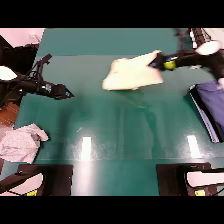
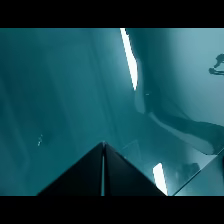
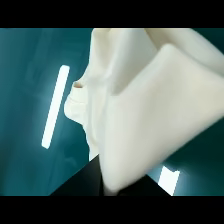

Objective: Fold the shirts.

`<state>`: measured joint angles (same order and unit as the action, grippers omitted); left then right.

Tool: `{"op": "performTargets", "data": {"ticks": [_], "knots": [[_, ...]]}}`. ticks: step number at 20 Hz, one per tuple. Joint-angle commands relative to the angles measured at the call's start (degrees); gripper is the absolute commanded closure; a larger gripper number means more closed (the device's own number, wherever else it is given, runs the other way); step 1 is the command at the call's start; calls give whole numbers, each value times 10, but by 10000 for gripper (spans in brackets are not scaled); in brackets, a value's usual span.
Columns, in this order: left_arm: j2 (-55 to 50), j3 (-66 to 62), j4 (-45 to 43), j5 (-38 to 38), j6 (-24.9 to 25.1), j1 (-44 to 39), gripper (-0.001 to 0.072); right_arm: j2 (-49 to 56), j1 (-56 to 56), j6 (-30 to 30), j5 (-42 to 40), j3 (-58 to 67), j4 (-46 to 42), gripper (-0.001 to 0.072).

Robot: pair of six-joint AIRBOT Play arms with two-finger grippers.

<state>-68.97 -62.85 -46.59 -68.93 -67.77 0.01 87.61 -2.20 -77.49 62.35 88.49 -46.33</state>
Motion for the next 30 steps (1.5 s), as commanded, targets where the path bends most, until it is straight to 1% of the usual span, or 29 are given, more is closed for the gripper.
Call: {"op": "performTargets", "data": {"ticks": [1, 3, 5, 7, 9, 10, 11, 14, 16, 20, 25, 27, 30], "knots": [[0, -1, 14, 48, -13, -59, 683, -52, -143, -12, 13, 1, -48, 695], [0, -1, 14, 77, -15, -101, 683, -59, -217, -10, 17, 1, -47, 695], [0, -1, 14, 104, -30, -138, 683, -59, -276, 10, 22, 1, -47, 696], [0, -1, 14, 128, -30, -170, 683, -59, -322, 28, 15, 1, -42, 696], [0, -1, 14, 146, -30, -194, 683, -59, -355, 34, 10, 1, -42, 696], [0, -1, 14, 154, -30, -205, 683, -59, -367, 41, 10, 1, -37, 696], [0, -1, 14, 159, -30, -211, 683, -59, -379, 61, 12, 1, -9, 696], [-1, -1, 12, 164, -30, -218, 682, -63, -405, 105, 23, 2, 104, 696], [-1, -1, 11, 164, -30, -218, 682, -69, -414, 106, 40, 20, 103, 696], [-1, -1, 6, 164, -29, -218, 682, -70, -420, 105, 101, 103, 97, 696], [-1, -1, 0, 164, -27, -218, 682, -73, -421, 32, 197, 189, -51, 696], [-1, -1, -2, 163, -27, -218, 682, -95, -422, 12, 208, 180, -110, 695], [-1, -1, -7, 155, -23, -218, 682, -146, -423, -17, 210, 123, -218, 694]]}}
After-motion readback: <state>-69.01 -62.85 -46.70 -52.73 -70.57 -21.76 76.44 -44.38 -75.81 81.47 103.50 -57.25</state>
